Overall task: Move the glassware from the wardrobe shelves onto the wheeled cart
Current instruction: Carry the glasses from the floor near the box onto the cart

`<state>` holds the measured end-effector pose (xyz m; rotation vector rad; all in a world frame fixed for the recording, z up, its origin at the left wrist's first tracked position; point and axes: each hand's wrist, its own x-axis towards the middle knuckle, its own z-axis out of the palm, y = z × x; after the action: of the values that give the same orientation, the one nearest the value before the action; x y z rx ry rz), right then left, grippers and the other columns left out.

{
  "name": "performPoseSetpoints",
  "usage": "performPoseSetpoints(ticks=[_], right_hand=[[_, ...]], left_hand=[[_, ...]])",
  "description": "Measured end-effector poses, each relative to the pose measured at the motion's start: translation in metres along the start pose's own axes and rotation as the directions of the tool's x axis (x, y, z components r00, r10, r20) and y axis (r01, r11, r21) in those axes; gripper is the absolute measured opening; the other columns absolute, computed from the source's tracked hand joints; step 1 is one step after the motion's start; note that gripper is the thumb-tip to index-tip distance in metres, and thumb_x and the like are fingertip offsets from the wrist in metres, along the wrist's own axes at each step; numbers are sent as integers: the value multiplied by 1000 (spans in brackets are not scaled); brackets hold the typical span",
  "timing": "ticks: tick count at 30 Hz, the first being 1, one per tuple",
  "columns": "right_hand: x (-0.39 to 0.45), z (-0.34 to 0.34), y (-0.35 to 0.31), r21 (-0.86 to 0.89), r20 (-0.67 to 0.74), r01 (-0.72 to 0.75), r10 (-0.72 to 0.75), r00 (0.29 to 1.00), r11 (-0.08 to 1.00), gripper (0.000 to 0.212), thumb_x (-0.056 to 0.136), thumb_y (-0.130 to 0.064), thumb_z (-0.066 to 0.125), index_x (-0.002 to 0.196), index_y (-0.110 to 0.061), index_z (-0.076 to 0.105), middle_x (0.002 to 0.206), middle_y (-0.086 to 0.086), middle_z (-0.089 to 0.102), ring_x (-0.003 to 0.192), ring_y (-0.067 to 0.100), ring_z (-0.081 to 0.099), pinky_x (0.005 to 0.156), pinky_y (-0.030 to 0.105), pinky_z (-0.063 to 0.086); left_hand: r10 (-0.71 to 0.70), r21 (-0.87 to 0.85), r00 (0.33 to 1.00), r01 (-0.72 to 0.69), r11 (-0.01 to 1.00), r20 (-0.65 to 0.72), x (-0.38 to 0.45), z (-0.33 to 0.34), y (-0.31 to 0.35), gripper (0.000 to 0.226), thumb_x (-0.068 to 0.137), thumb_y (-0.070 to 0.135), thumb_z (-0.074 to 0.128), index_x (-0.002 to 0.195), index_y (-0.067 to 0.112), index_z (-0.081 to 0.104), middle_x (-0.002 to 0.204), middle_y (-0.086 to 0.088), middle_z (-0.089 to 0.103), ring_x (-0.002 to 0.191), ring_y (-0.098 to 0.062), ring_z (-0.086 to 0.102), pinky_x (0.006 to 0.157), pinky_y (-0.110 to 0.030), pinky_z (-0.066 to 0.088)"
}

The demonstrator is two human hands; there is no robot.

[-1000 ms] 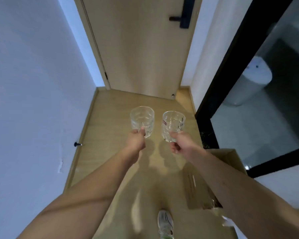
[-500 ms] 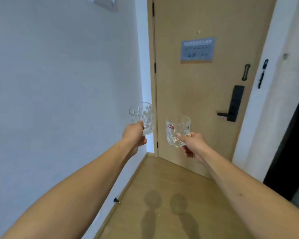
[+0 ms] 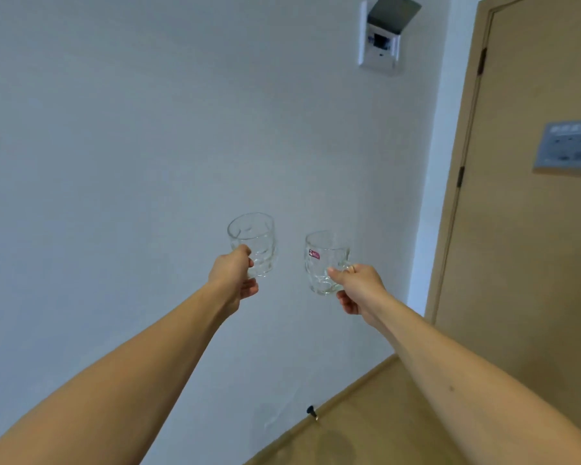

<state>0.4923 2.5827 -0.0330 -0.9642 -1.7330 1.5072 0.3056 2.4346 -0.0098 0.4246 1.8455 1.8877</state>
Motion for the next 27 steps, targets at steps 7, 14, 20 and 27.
performPoseSetpoints(ticks=[7, 14, 20, 27], right_hand=[[-24, 100, -5, -24, 270, 13, -6, 963, 1000, 32, 90, -31, 75, 80, -18, 47, 56, 5, 52, 51, 20, 47, 46, 25, 39], [-88, 213, -27, -1, 467, 60, -52, 883, 998, 38, 89, -31, 76, 77, -18, 43, 55, 4, 52, 52, 23, 47, 46, 26, 41], [-172, 316, -47, 16, 599, 83, -75, 797, 996, 43, 90, -30, 76, 71, -19, 39, 57, 4, 53, 49, 21, 49, 46, 25, 43], [-292, 430, -63, 44, 746, 102, -100, 658, 994, 40, 90, -30, 76, 73, -16, 43, 63, 7, 54, 58, 23, 52, 48, 27, 45]], left_hand=[[-33, -40, 965, 24, 999, -261, -46, -116, -4, 22, 90, 30, 53, 84, 10, 55, 83, -13, 51, 64, -29, 54, 56, -33, 57], [-18, -63, 893, -12, 998, -450, -109, -240, 2, 20, 91, 29, 54, 86, 9, 55, 86, -13, 49, 63, -28, 51, 59, -33, 56], [-12, -37, 815, -12, 999, -580, -174, -356, 11, 21, 91, 29, 55, 86, 8, 57, 88, -16, 53, 64, -29, 53, 60, -33, 57], [-5, -24, 712, -16, 1000, -702, -267, -488, 7, 20, 87, 27, 57, 87, 7, 58, 88, -14, 55, 64, -28, 50, 63, -33, 57]])
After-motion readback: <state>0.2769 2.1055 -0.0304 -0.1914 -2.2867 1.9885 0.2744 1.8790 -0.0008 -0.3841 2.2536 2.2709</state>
